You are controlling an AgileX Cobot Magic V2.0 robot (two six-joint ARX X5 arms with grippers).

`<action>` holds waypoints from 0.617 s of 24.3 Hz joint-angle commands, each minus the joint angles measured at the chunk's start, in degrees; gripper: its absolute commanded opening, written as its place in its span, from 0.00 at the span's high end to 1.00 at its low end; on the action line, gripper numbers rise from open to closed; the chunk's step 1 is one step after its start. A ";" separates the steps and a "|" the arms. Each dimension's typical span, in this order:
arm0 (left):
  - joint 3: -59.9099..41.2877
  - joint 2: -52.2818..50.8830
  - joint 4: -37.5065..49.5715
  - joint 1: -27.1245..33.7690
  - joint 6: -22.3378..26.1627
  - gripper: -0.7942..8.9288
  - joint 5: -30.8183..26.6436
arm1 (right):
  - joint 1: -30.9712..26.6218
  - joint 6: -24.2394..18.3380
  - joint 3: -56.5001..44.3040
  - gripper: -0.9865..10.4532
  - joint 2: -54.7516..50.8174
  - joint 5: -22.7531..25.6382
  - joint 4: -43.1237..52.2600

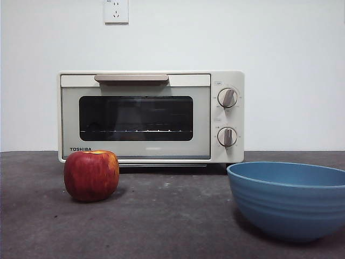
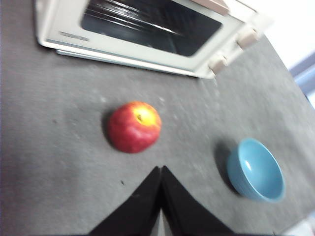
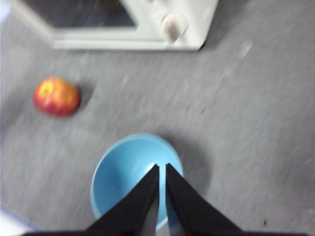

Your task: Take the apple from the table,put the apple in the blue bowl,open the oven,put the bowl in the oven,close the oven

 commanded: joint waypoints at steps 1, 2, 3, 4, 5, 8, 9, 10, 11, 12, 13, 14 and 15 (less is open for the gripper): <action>2.84 1.44 -1.92 -0.87 3.67 0.91 0.61 | 2.29 -5.11 3.15 0.91 3.15 -0.17 -3.85; 3.69 2.01 -3.08 -1.46 4.24 0.91 0.61 | 3.98 -6.43 4.24 0.91 4.76 -0.15 -5.81; 4.20 2.27 -3.98 -1.90 4.96 0.91 0.61 | 5.22 -7.08 4.61 0.91 5.68 -0.17 -6.62; 4.63 2.32 -4.85 -2.29 5.35 0.91 0.61 | 6.75 -7.43 4.66 0.91 6.36 -0.15 -6.75; 4.87 2.29 -5.25 -2.51 5.53 0.91 0.61 | 7.80 -7.48 4.66 0.91 6.73 -0.15 -6.75; 5.07 2.29 -5.64 -2.73 5.55 0.91 0.61 | 9.88 -7.61 4.66 0.91 6.86 -0.15 -6.25; 5.07 2.29 -5.64 -2.73 5.53 0.91 0.61 | 9.97 -7.58 4.66 0.91 6.82 -0.15 -6.08; 5.07 2.29 -5.64 -2.73 5.53 0.91 0.61 | 9.97 -7.58 4.66 0.91 6.84 -0.15 -6.01; 5.07 2.29 -5.64 -2.73 5.53 0.91 0.61 | 9.97 -7.58 4.66 0.91 6.84 -0.13 -5.79; 5.07 2.29 -5.66 -2.73 5.51 0.91 0.61 | 9.97 -7.50 4.66 0.88 6.84 -0.15 -5.22; 5.07 2.29 -5.68 -2.73 5.51 0.91 0.61 | 9.97 -7.32 4.66 0.80 6.84 -0.17 -4.76; 5.07 2.29 -5.68 -2.73 5.49 0.91 0.61 | 9.97 -7.28 4.66 0.65 6.84 -0.17 -4.48; 5.07 2.29 -5.70 -2.73 5.49 0.91 0.61 | 9.97 -5.97 4.66 0.54 6.88 -0.15 -4.00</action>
